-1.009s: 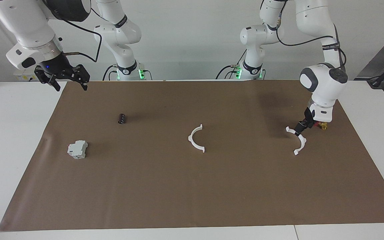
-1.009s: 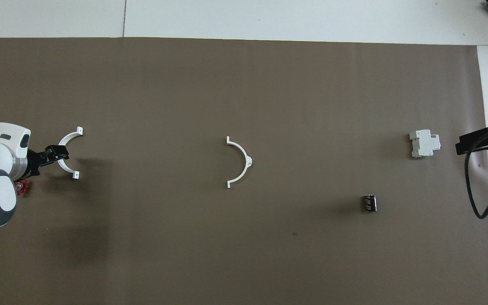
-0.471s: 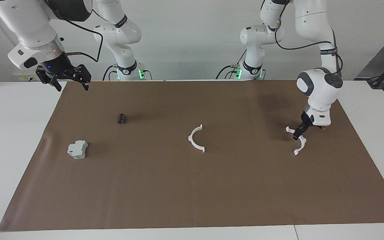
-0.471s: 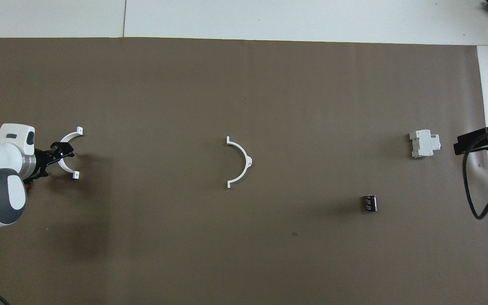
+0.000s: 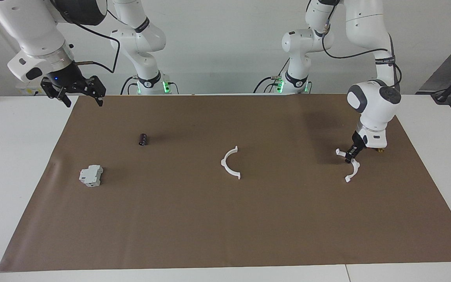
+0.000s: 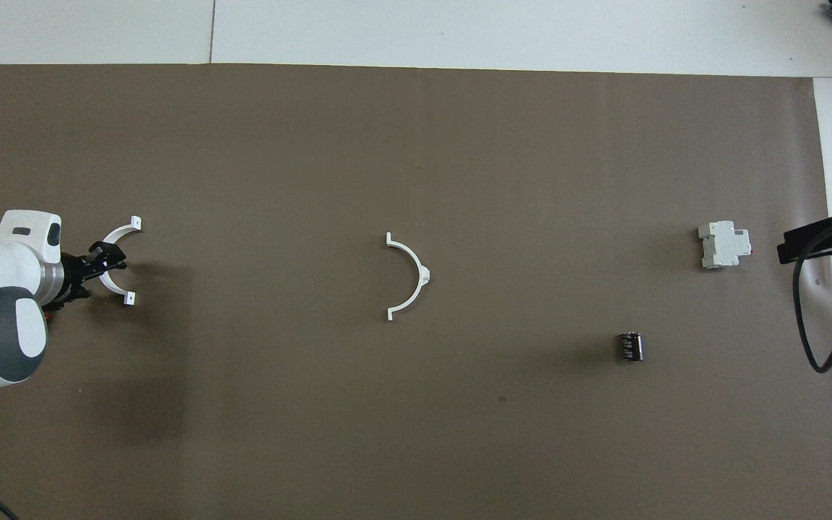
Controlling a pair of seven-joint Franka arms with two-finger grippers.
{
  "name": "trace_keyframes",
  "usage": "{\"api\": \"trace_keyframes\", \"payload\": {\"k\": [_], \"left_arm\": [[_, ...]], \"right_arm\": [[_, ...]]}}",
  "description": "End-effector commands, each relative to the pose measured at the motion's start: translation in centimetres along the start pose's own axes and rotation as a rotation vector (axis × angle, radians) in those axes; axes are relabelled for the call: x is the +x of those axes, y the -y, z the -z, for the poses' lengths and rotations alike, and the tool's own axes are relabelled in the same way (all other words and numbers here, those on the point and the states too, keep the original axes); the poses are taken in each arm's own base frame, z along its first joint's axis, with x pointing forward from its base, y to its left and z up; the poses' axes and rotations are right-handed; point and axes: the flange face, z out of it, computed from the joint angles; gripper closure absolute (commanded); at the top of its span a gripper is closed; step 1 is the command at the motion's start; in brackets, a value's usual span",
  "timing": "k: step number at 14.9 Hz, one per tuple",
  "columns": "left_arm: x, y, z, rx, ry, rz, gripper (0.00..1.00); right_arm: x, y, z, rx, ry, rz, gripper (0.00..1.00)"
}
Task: Assemble drain pipe with both arms
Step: 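Grasp the other white half-ring with the left gripper, then carry the half-ring with the left gripper to the placed half-ring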
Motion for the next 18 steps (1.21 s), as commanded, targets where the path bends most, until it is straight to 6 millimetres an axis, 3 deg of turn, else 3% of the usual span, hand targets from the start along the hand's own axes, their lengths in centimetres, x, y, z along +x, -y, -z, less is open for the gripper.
{"api": "trace_keyframes", "payload": {"k": [1,4,6,13,15,18], "left_arm": [[-0.4,-0.5,-0.2,-0.006,-0.010,0.000,1.00],[-0.3,-0.7,0.0,-0.005,-0.007,-0.007,1.00],[-0.8,-2.5,1.2,-0.001,0.011,-0.042,1.00],[0.5,-7.0,12.1,0.061,0.124,-0.115,1.00],[-1.1,-9.9,13.1,0.067,0.133,-0.128,1.00],[-5.2,-15.0,13.5,0.106,0.090,-0.041,1.00]], "right_arm": [[-0.3,0.0,0.2,-0.006,0.008,0.011,0.00],[-0.3,0.0,0.2,-0.008,0.008,0.011,0.00],[-0.3,0.0,0.1,-0.008,0.010,0.011,0.00],[-0.3,0.0,0.2,-0.008,0.008,0.011,0.00],[-0.3,0.0,0.2,-0.008,0.008,0.011,0.00],[-0.3,0.0,0.1,-0.008,0.010,0.011,0.00]]}}
